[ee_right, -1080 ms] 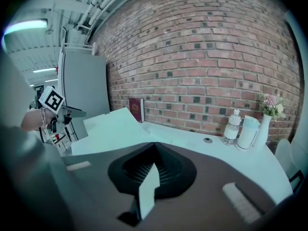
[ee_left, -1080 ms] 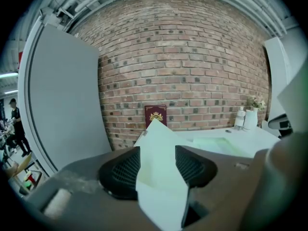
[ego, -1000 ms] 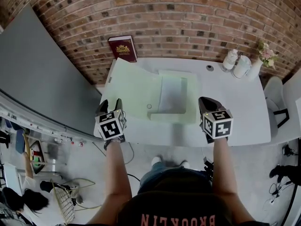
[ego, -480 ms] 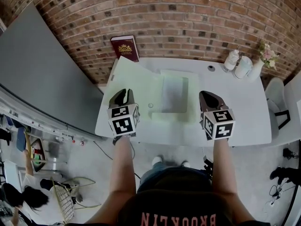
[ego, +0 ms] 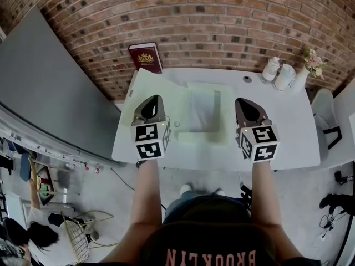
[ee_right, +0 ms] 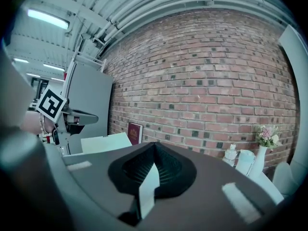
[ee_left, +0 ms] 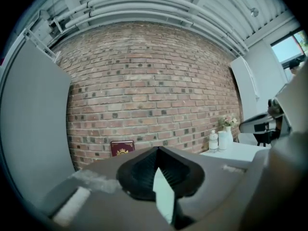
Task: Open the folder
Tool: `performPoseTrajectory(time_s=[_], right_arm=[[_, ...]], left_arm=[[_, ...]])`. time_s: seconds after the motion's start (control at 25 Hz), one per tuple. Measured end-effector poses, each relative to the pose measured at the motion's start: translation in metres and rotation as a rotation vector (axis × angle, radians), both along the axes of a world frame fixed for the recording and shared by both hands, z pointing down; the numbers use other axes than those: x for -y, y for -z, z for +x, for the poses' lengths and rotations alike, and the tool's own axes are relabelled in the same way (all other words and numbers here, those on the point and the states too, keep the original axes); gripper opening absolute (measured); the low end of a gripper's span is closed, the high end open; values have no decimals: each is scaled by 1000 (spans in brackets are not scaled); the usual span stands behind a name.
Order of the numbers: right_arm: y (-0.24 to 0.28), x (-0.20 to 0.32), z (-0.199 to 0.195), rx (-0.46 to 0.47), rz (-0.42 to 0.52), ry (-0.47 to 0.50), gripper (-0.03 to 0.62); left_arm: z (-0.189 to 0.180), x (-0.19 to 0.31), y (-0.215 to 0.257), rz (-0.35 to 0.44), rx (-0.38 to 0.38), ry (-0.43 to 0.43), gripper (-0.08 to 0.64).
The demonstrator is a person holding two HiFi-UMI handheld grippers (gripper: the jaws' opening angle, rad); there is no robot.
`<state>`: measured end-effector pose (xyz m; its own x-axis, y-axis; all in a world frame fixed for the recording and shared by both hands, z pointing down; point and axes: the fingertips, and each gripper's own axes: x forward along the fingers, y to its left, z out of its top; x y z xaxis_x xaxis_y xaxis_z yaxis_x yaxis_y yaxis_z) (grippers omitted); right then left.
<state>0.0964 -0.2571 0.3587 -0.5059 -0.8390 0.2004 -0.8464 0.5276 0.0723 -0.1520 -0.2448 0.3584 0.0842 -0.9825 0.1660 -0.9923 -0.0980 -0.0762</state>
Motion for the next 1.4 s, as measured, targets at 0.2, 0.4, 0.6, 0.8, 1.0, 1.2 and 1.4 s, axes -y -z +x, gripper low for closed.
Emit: performPoseTrajectory(time_s=[0.2, 0.4, 0.6, 0.8, 1.0, 1.2, 1.4], right_arm=[[23, -1, 1, 22, 82, -17, 0], [57, 1, -2, 38, 167, -14, 0], [86, 1, -6, 54, 227, 1, -1], [106, -2, -4, 63, 276, -6, -2], [119, -5, -5, 62, 308, -8, -2], [124, -6, -4, 60, 325, -12, -2], [124, -3, -1, 63, 334, -18, -2]], left_arm=[[21, 0, 31, 118, 23, -86, 0], [33, 2, 61, 205, 39, -132, 0], [38, 2, 86, 270, 55, -150, 0], [46, 2, 112, 328, 83, -170, 0], [52, 2, 129, 367, 102, -186, 0], [54, 3, 135, 379, 110, -195, 0], [51, 5, 134, 380, 111, -194, 0]])
